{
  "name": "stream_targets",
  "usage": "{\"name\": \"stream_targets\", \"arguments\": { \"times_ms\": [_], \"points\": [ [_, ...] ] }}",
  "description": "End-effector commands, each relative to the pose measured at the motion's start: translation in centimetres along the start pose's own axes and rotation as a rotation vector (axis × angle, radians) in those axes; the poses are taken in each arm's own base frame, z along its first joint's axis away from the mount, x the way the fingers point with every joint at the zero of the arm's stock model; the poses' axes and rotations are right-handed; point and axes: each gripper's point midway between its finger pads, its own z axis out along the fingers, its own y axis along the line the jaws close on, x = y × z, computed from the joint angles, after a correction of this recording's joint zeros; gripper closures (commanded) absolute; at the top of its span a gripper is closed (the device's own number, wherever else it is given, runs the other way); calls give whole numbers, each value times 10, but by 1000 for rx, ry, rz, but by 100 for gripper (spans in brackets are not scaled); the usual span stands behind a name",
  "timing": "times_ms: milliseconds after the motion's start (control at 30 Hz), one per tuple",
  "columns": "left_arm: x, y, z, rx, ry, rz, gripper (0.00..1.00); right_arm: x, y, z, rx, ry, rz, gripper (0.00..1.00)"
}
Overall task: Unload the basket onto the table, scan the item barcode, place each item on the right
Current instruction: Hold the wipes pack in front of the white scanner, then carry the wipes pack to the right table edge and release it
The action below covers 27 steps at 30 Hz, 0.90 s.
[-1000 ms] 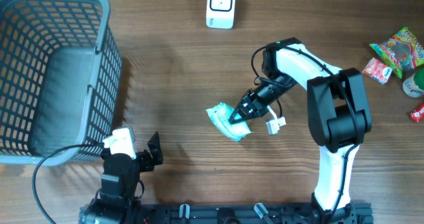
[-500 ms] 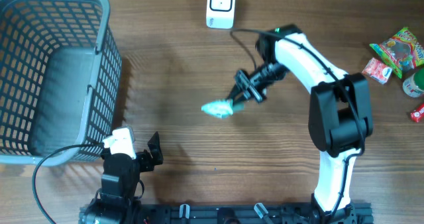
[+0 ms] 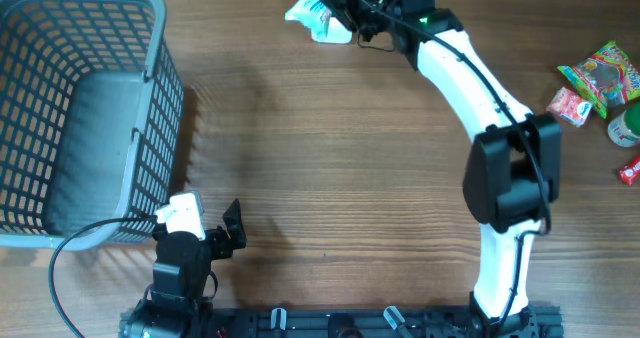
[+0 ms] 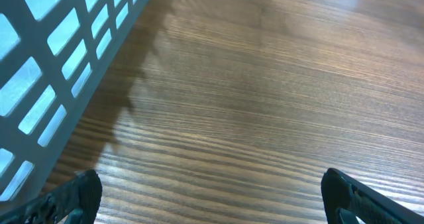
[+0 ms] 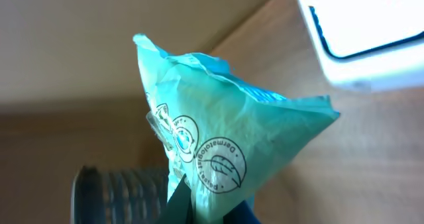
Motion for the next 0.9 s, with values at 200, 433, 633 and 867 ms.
{"name": "stream_targets", "arguments": {
  "times_ms": [200,433,633,867],
  "points": [
    [1,3,1,-14,-2,5,0,-32,-72,54,61,-157,203,95],
    [1,3,1,-14,-2,5,0,-45,-32,11,175,-102,76,95],
    [1,3,1,-14,-2,5,0,-65,-65,-154,547,-170,251,96],
    [1,3,1,-15,-3,5,0,-74,-215,-330,1194,-240,397,96]
  ]
}}
